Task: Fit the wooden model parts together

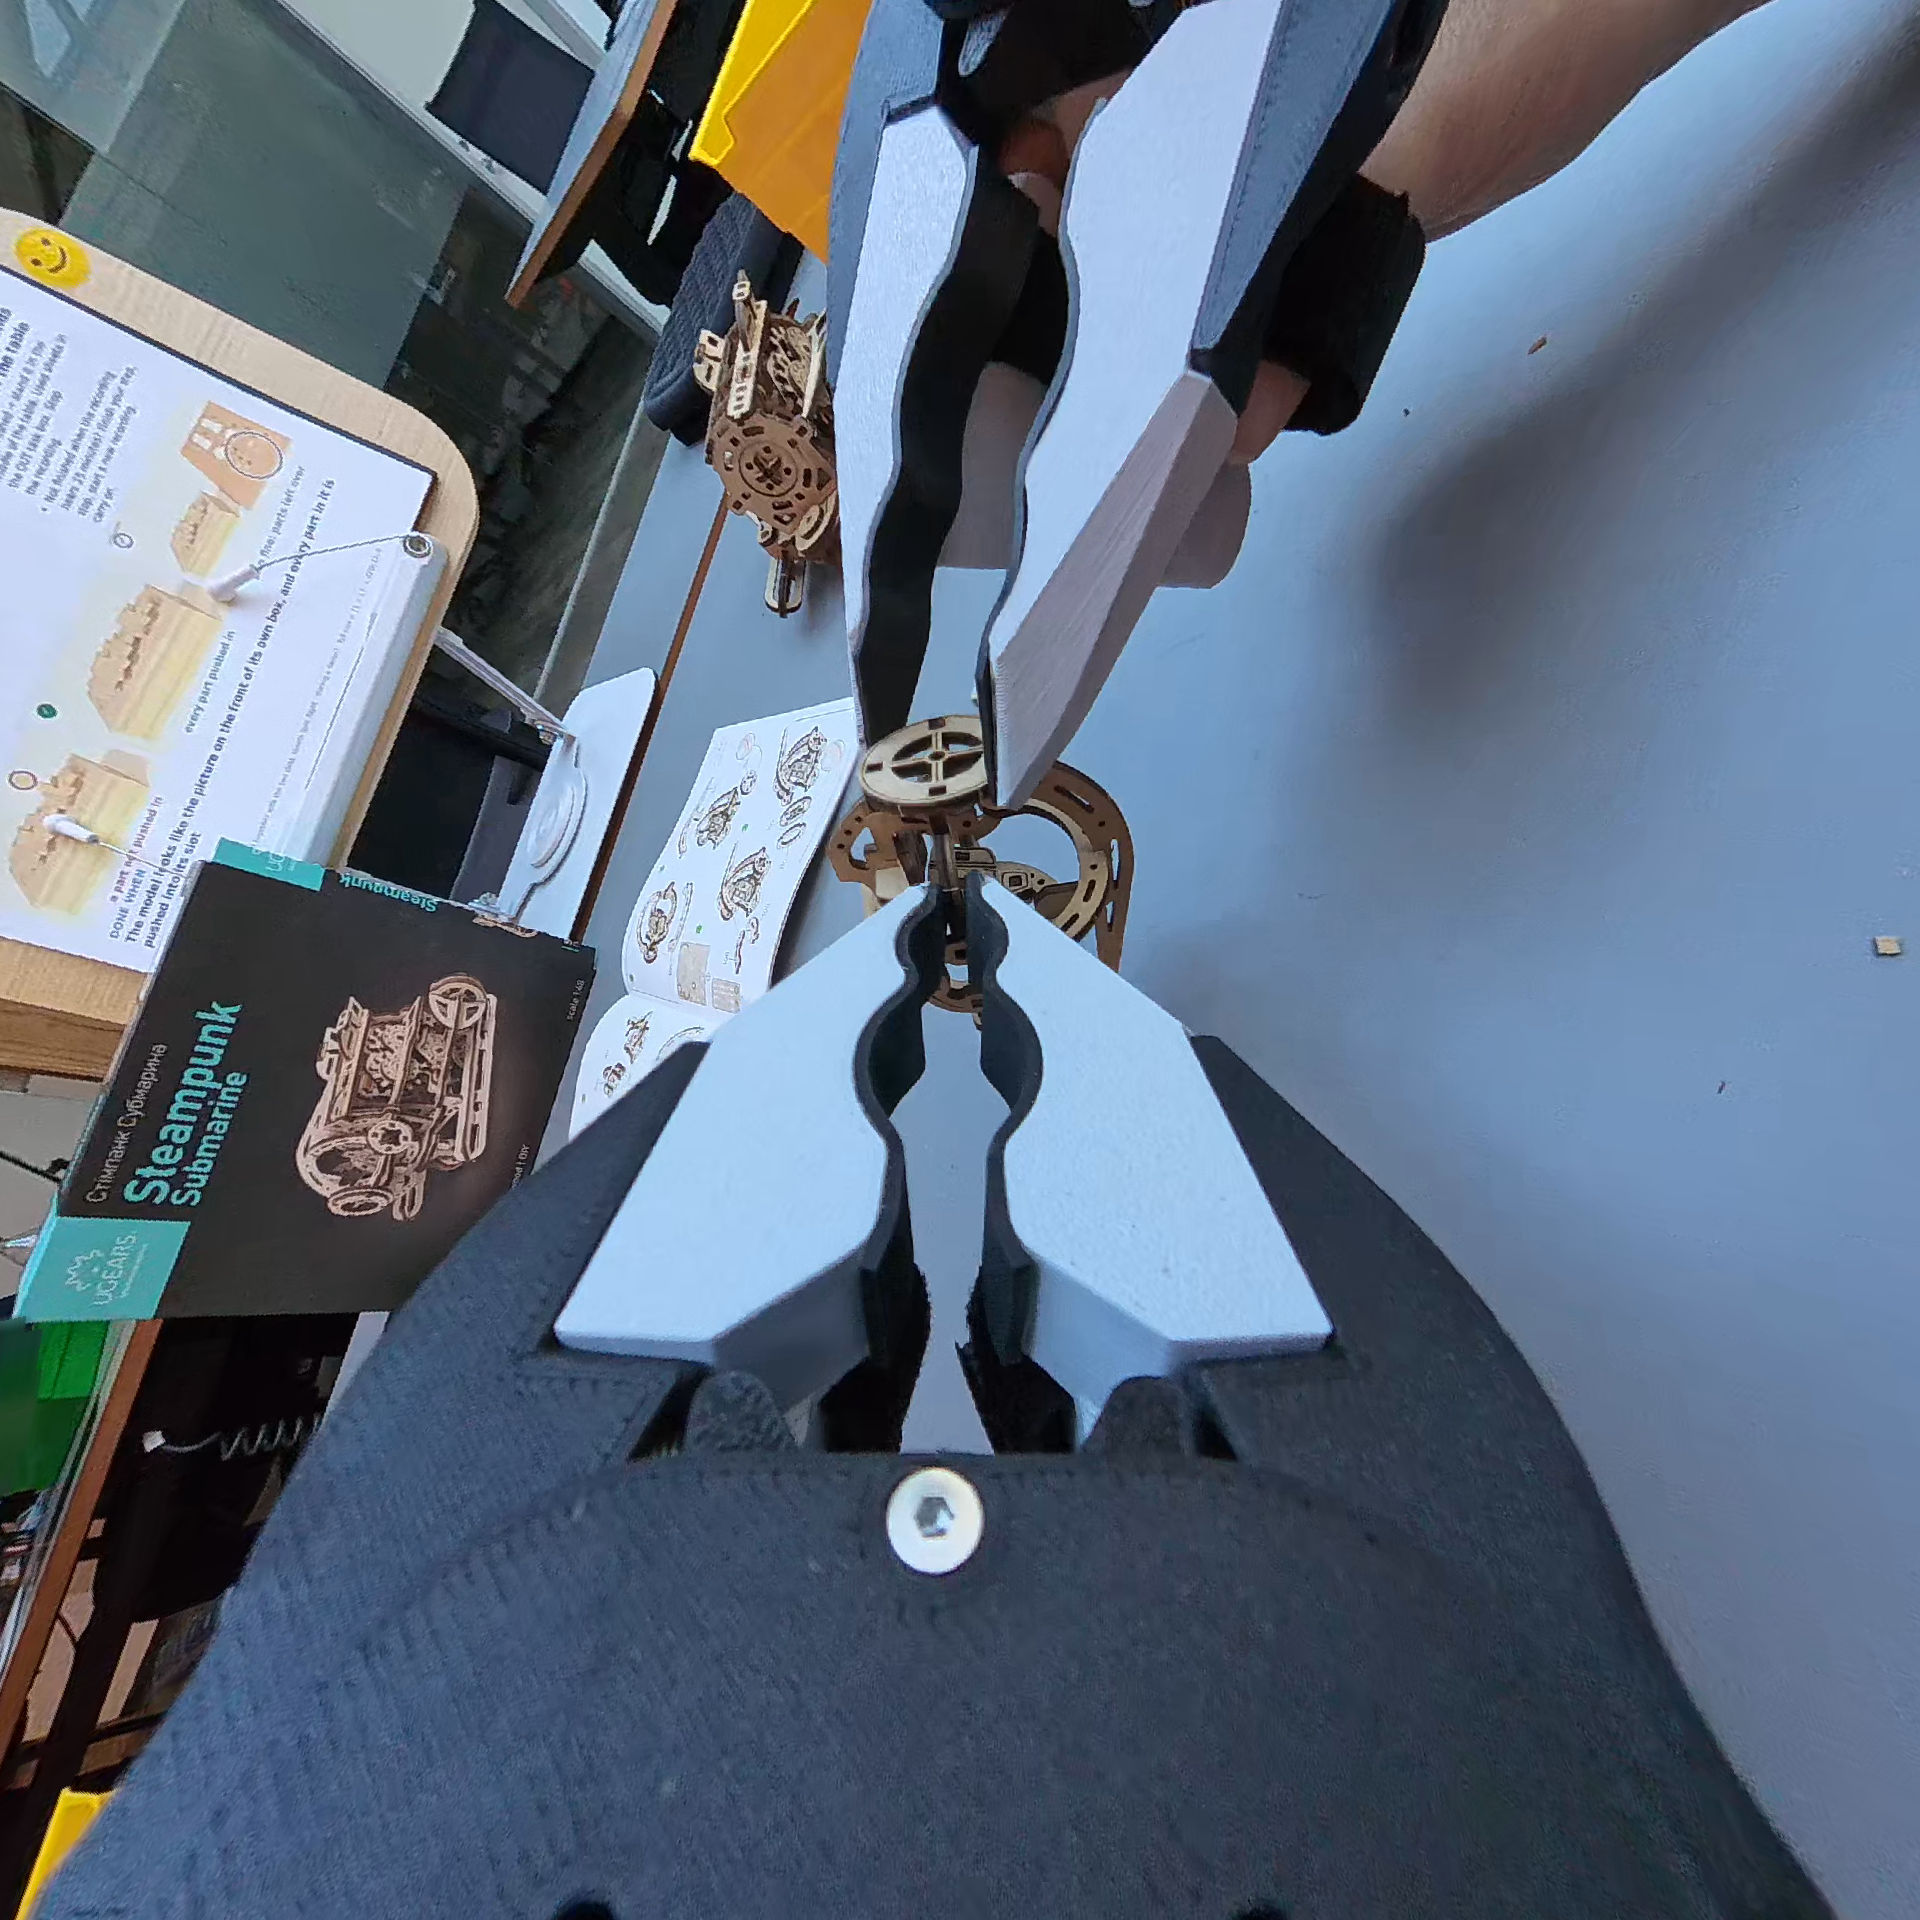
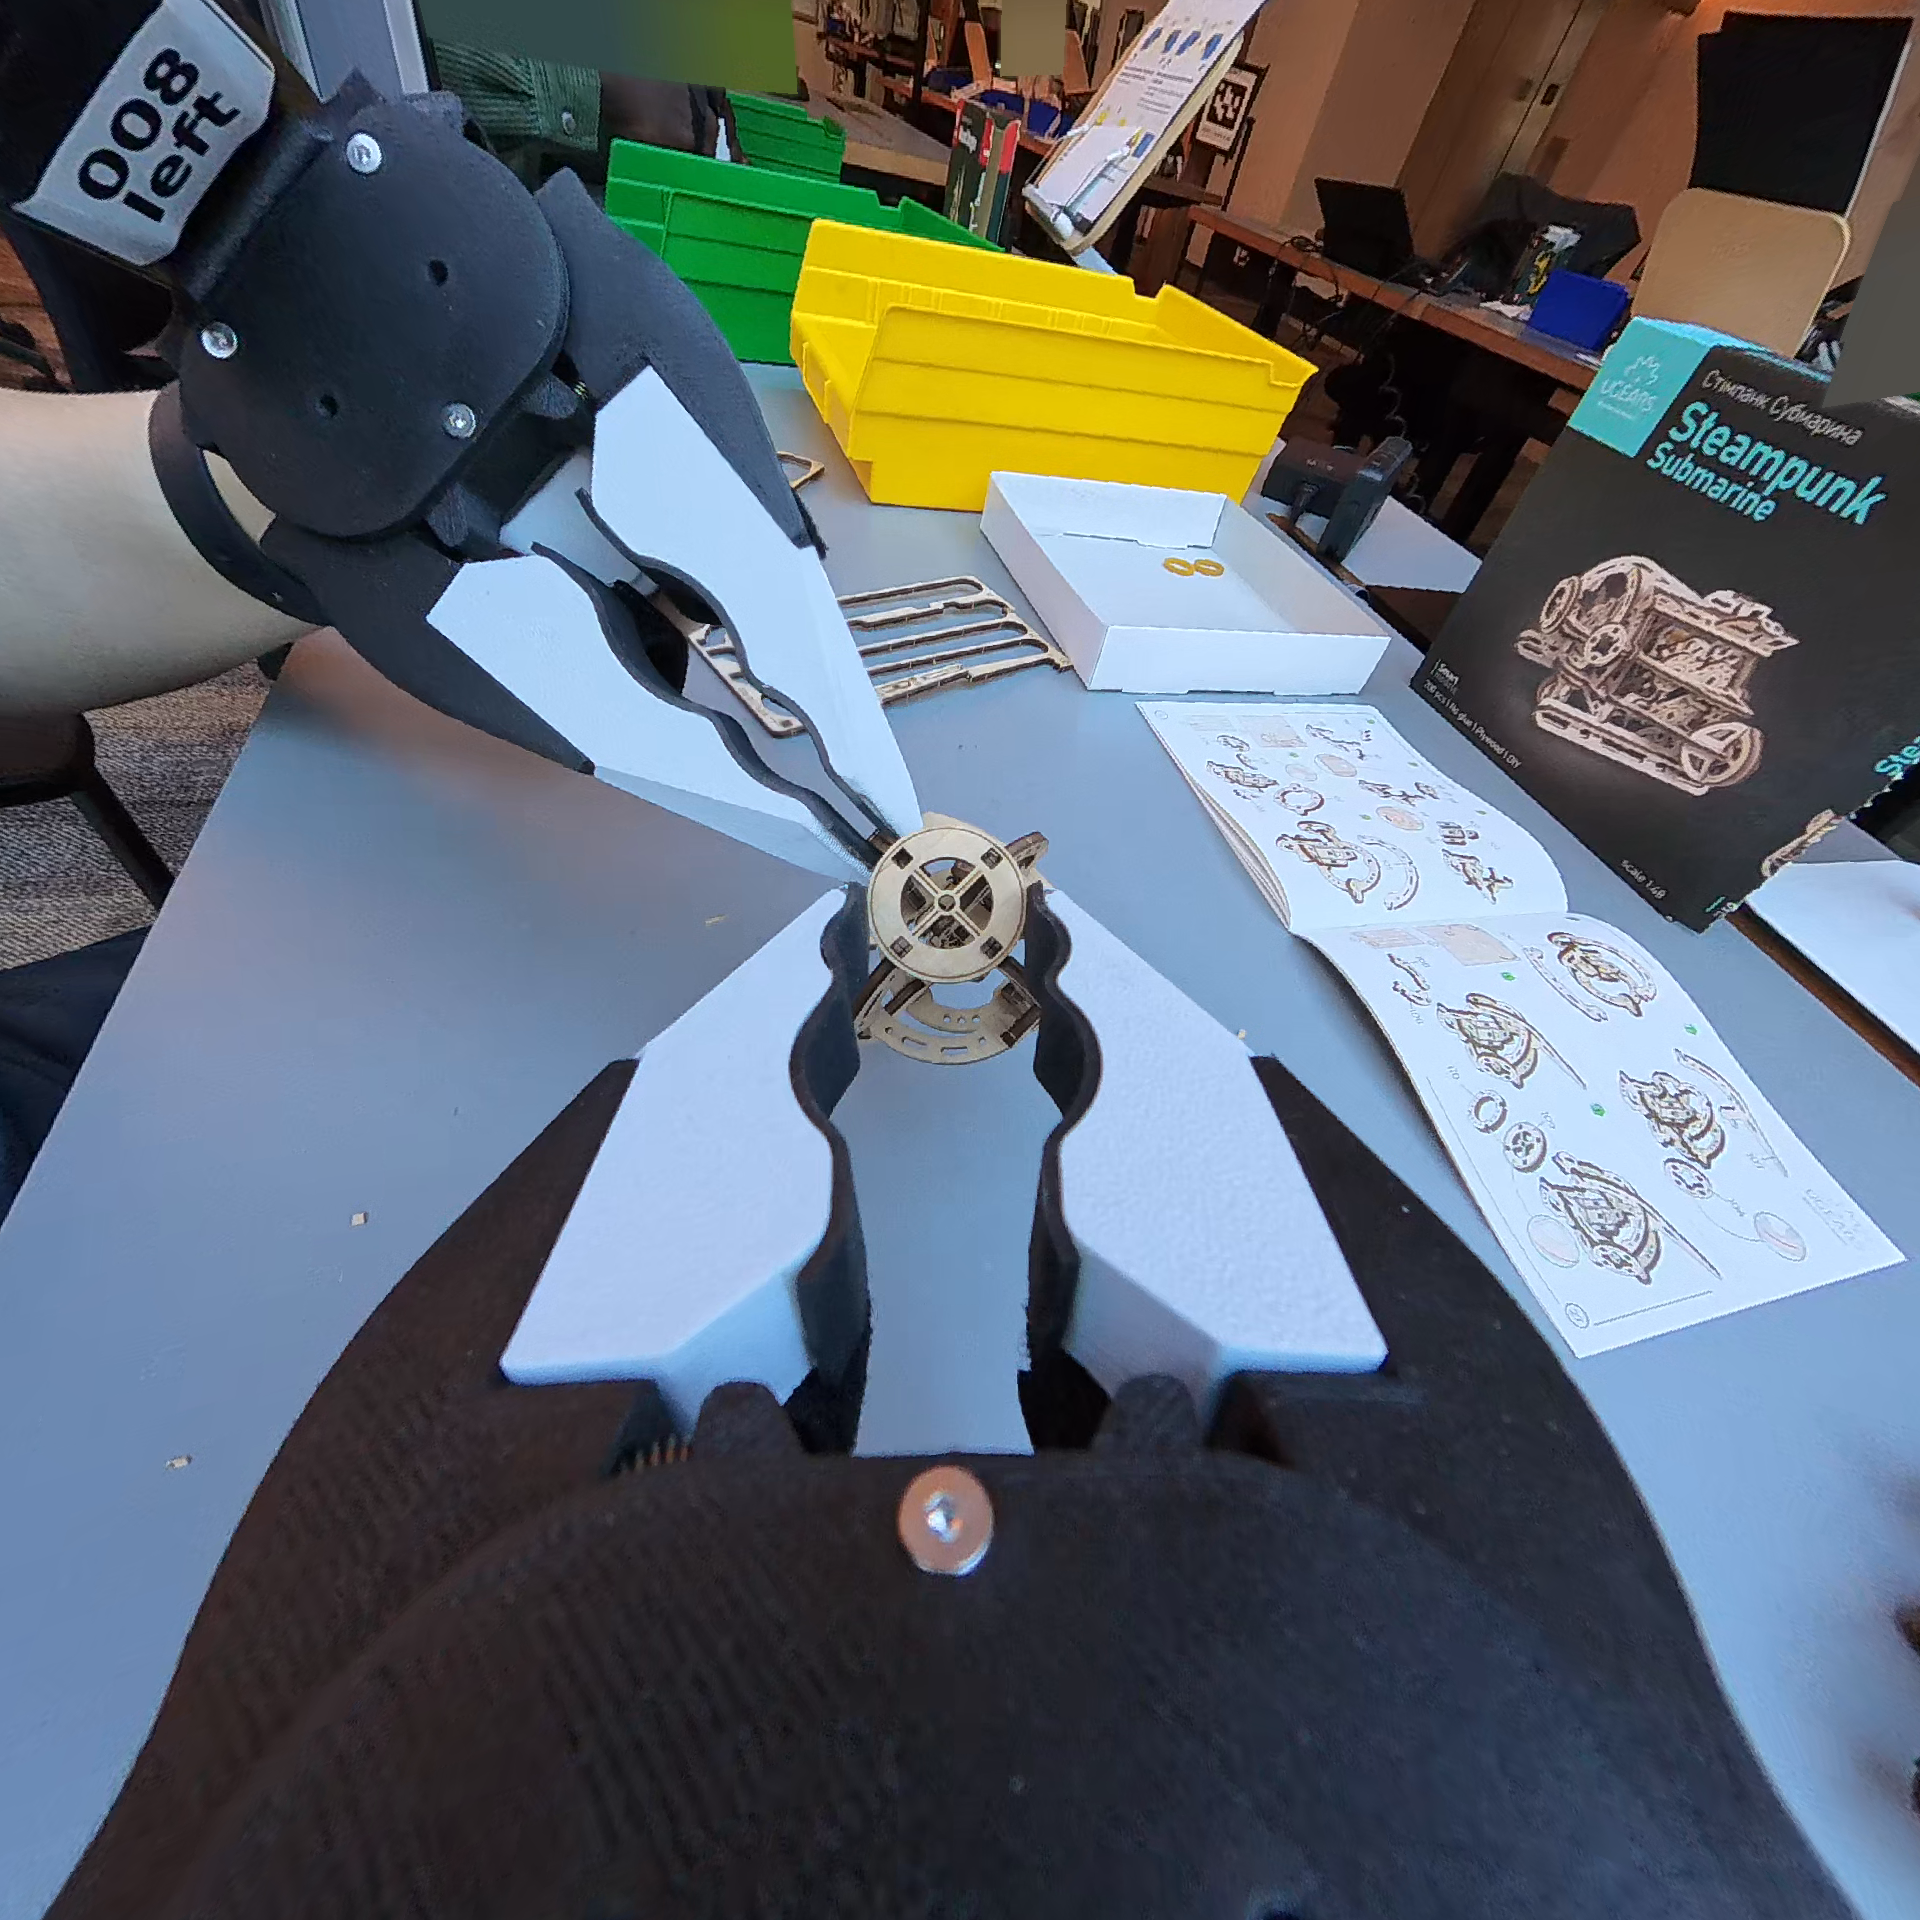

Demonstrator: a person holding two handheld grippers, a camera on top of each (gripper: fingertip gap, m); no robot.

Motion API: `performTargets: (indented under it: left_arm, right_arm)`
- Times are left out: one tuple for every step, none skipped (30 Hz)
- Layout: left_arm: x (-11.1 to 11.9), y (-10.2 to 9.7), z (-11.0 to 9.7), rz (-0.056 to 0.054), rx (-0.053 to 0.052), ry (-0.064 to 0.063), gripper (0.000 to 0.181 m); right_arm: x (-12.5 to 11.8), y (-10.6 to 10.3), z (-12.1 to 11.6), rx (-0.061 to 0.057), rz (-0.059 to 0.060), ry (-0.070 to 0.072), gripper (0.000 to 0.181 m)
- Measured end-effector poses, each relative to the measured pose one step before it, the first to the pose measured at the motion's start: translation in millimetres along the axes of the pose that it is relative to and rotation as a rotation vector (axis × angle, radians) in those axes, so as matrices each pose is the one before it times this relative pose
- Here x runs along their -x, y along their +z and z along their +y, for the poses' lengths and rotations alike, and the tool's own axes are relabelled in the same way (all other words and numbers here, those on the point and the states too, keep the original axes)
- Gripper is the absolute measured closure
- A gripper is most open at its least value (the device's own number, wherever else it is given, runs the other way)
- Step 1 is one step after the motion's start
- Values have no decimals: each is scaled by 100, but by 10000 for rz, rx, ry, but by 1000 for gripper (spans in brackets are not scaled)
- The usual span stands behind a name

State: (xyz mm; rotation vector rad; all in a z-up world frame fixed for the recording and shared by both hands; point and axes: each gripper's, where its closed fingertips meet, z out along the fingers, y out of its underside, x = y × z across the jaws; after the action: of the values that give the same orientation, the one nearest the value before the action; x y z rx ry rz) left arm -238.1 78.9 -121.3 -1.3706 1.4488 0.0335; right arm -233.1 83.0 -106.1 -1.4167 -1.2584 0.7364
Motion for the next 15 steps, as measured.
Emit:
performTargets:
  left_arm:
    - [-69, 55, 38, 7, 24, 15, 180]
    - [-40, 47, 21, 3, -1, -14, 180]
    - [8, 22, 15, 0, -22, -52, 180]
    - [-23, 2, 13, 24, -41, -54, 180]
    - [20, 5, 7, 1, -45, -40, 180]
    - [12, 5, 19, 0, -27, -45, 180]
    - [-26, 23, 44, 19, -4, -41, 181]
    - [-14, 13, 22, -10, -27, -7, 181]
    - [-8, -11, -2, 0, -54, -46, 181]
    - [-60, 1, 36, 60, -45, -122, 181]
    - [-33, 6, 33, 52, -51, -134, 181]
    - [-4, 4, 41, 30, -57, -113, 181]
    - [-31, 3, 41, 28, -47, -77, 181]
    - [-34, 16, 37, 12, -26, -22, 181]
    - [-14, 17, 33, -8, -5, 3, 181]
  right_arm:
    - [2, 27, 22, -6, 11, -20, 154]
    - [-10, 9, 28, -2, 25, -33, 154]
    - [0, 21, 48, 24, 10, -30, 154]
    - [1, 20, 13, 6, 3, 11, 154]
    - [-5, 10, 2, -3, 19, 12, 154]
    - [-14, 34, 15, 12, 9, -7, 154]
    - [17, 37, 76, 51, -21, 7, 154]
    - [3, 29, 38, 9, -5, 18, 154]
    - [16, 14, 1, -13, -10, -3, 154]
    - [34, 26, 82, 44, -38, 3, 153]
    - [12, 50, 47, 18, -17, 40, 154]
    - [10, 42, 35, 9, -10, 30, 154]
    - [5, 41, 43, 28, -29, 27, 153]
    - [20, 33, 44, 21, -22, 37, 153]
    - [-2, 25, 52, 19, -3, 29, 153]
